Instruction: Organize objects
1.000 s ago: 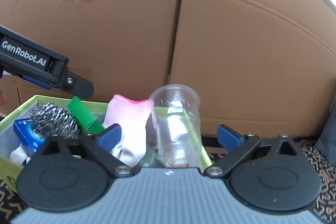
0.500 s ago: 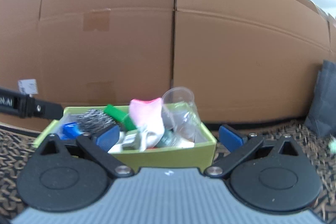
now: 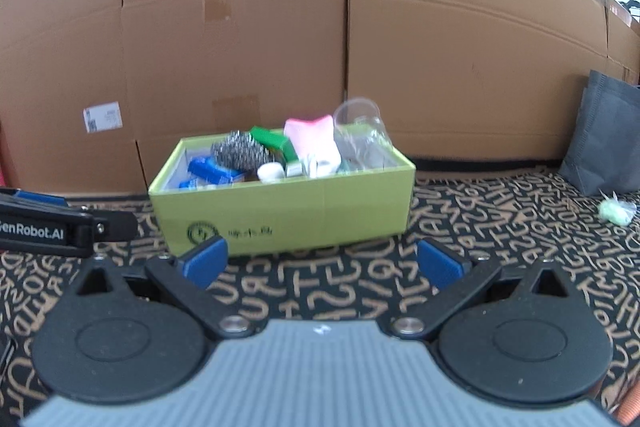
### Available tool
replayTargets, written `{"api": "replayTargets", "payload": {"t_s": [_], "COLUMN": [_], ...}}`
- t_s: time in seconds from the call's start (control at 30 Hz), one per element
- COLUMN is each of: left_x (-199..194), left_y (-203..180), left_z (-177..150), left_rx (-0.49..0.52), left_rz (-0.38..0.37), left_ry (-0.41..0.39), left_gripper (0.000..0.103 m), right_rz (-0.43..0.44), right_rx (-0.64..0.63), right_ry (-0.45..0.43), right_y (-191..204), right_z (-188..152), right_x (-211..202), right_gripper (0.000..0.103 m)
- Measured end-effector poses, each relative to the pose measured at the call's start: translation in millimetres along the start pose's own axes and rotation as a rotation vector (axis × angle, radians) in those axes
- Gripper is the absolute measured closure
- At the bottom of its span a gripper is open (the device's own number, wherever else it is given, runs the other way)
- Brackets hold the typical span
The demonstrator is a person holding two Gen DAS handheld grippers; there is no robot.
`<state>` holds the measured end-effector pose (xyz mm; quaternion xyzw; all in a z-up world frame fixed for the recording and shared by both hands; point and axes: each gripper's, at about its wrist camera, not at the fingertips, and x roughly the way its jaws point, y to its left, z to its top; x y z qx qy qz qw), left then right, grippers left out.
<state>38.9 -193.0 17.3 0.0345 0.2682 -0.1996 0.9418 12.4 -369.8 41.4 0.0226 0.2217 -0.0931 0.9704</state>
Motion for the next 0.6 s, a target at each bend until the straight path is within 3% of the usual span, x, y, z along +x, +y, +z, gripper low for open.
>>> {"api": "replayTargets", "payload": {"t_s": [0.6], "left_x": [-7.5], "left_y": [5.3], "left_z": [-13.0], "left_rx": [-0.034], "left_rz": [-0.017], "left_ry": [0.031], "left_gripper": [0.005], "right_rz": [-0.009], "right_rx": [0.039], "right_ry": [0.034], "right_y": [5.7], "right_z": [-9.5], "right_x": [-7.7], "right_gripper": [0.000]}}
